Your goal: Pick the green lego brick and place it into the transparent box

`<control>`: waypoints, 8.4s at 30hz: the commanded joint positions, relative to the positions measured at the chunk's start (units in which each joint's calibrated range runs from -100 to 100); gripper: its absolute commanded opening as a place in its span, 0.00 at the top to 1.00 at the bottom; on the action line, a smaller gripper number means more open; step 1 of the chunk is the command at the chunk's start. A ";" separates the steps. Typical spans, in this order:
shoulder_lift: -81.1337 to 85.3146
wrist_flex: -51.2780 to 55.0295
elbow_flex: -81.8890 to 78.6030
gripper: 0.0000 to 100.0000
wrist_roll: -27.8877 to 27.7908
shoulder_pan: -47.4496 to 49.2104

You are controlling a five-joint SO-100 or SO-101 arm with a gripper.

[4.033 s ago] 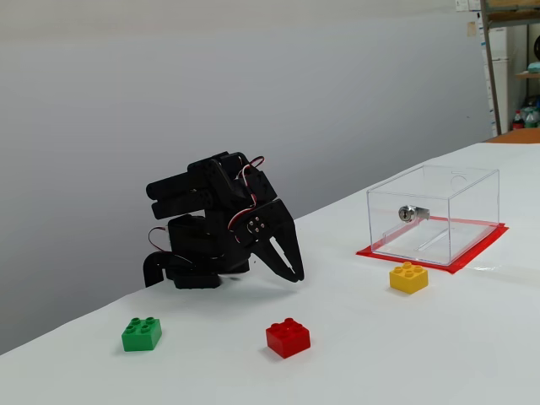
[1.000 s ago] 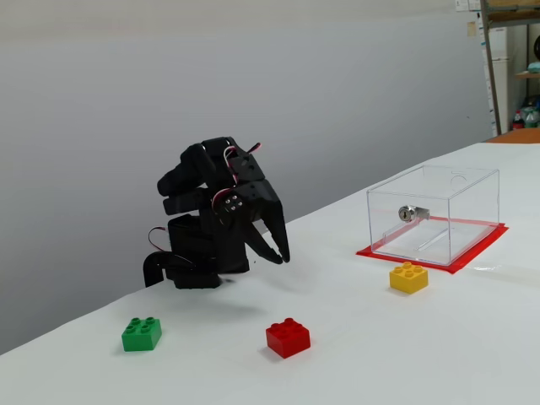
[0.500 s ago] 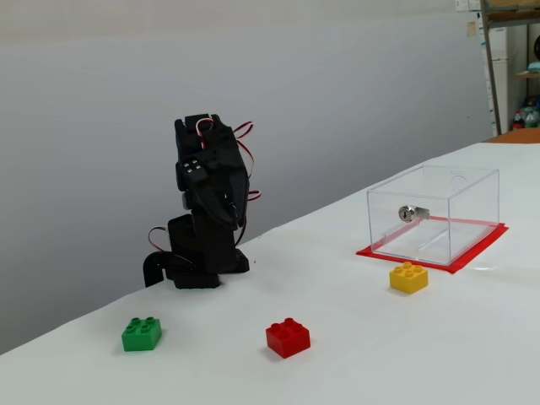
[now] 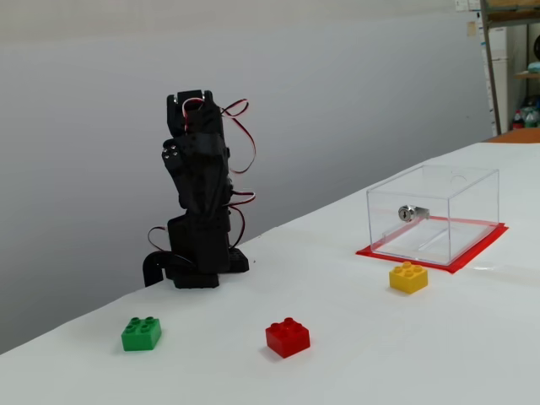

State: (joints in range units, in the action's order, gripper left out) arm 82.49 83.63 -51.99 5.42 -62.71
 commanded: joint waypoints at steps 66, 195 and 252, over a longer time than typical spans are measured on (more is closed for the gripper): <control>-47.41 -37.42 -9.68 0.74 -15.76 -21.32; -15.25 -28.19 9.94 0.90 -0.73 102.01; -77.45 -37.59 49.27 0.66 -0.67 118.35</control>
State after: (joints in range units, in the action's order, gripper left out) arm 4.69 46.62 -5.56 4.93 55.66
